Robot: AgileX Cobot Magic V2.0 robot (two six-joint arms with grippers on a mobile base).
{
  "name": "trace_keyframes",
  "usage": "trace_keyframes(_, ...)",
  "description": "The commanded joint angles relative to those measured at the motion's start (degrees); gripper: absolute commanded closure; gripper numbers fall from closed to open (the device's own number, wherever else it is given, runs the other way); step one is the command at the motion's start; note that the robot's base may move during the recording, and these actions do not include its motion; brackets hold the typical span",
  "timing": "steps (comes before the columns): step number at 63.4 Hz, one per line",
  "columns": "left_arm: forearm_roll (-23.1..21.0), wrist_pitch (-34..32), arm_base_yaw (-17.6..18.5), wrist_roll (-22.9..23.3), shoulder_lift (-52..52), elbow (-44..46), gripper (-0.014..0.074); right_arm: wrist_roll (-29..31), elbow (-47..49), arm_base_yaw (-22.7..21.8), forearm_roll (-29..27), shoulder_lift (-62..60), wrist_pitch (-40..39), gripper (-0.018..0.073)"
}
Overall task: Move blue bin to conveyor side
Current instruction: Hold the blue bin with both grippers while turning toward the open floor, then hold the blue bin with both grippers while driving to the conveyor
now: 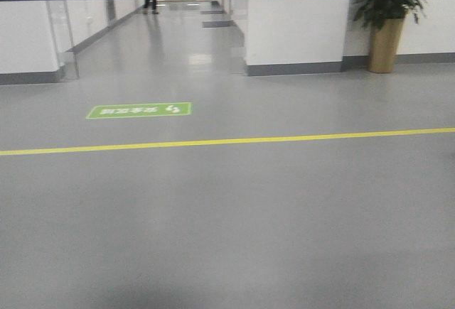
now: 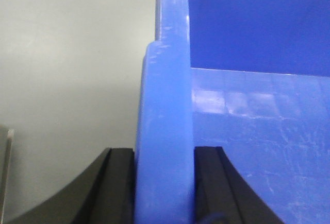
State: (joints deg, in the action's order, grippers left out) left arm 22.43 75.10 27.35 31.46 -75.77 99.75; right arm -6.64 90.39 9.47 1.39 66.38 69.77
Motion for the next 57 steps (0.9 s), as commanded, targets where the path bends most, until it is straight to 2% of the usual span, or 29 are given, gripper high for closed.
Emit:
trace_keyframes(1, -1.0, -6.0, 0.2, 0.7, 1.1, 0.9, 0.0615, 0.1, 0.8, 0.4, -2.2, -1.0, -5.9, 0.0638)
trace_keyframes(57, -0.5, -6.0, 0.2, 0.7, 1.1, 0.9, 0.0615, 0.1, 0.8, 0.4, -2.2, -1.0, -5.9, 0.0638)
